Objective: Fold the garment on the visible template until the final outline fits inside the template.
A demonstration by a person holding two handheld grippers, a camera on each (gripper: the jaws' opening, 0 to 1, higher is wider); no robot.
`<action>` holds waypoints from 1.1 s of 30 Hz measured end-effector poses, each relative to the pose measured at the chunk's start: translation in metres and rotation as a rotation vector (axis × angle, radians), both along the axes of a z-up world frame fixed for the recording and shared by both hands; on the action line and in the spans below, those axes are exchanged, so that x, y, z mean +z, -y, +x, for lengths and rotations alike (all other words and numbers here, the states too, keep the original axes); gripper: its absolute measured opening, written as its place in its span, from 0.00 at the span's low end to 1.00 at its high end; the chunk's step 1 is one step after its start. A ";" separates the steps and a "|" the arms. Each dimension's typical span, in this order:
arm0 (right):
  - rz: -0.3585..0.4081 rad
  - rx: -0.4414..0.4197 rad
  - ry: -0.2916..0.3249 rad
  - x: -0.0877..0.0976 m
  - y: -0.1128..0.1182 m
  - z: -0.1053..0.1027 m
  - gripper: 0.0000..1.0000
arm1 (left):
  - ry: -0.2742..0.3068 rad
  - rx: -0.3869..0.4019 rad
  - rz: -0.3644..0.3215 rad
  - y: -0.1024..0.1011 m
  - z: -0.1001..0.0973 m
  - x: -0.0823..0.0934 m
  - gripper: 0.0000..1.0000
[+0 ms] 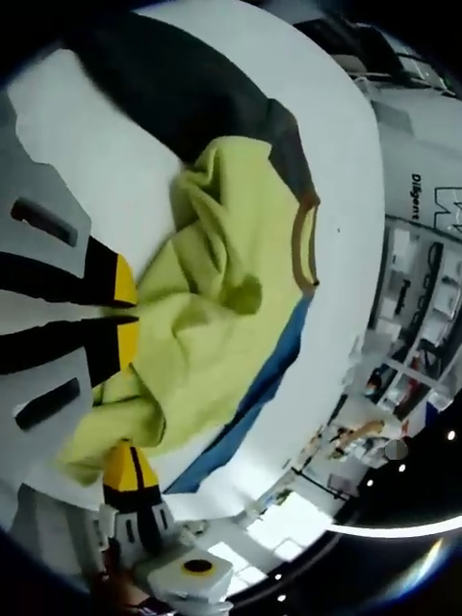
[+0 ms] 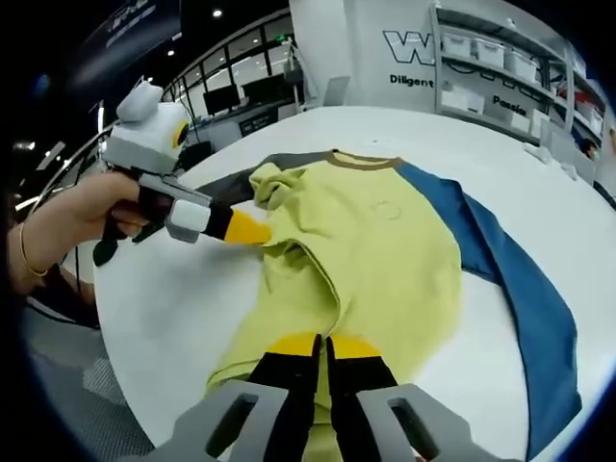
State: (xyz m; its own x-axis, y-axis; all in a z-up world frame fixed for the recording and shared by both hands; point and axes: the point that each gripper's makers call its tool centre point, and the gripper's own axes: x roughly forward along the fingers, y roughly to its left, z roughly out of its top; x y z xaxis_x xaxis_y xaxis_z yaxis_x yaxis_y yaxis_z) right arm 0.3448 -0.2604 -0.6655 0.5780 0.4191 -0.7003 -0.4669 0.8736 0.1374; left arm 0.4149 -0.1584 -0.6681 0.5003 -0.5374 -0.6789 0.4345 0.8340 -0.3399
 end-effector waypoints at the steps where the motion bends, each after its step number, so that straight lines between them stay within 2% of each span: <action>1: 0.001 0.000 0.001 0.001 0.000 0.000 0.00 | 0.002 0.003 -0.003 -0.001 0.000 0.002 0.00; 5: 0.033 -0.018 0.018 0.010 -0.001 0.002 0.04 | 0.030 -0.023 0.015 -0.007 -0.004 0.012 0.00; 9: 0.054 -0.029 0.044 0.020 -0.001 0.004 0.19 | 0.037 -0.022 0.018 -0.019 -0.009 0.020 0.00; 15: 0.082 -0.034 0.045 0.029 0.001 -0.003 0.38 | 0.049 -0.021 0.023 -0.030 -0.018 0.033 0.00; 18: 0.090 -0.034 0.040 0.033 0.004 -0.009 0.46 | 0.061 -0.029 0.056 -0.039 -0.026 0.040 0.00; 24: 0.078 -0.037 0.027 0.037 0.014 -0.021 0.48 | 0.062 -0.016 0.112 -0.062 -0.040 0.050 0.00; 29: 0.061 -0.041 0.021 0.037 0.022 -0.028 0.48 | 0.071 -0.038 0.258 -0.097 -0.056 0.054 0.00; 33: 0.071 -0.049 0.007 0.036 0.026 -0.034 0.50 | 0.072 -0.014 0.306 -0.119 -0.064 0.055 0.00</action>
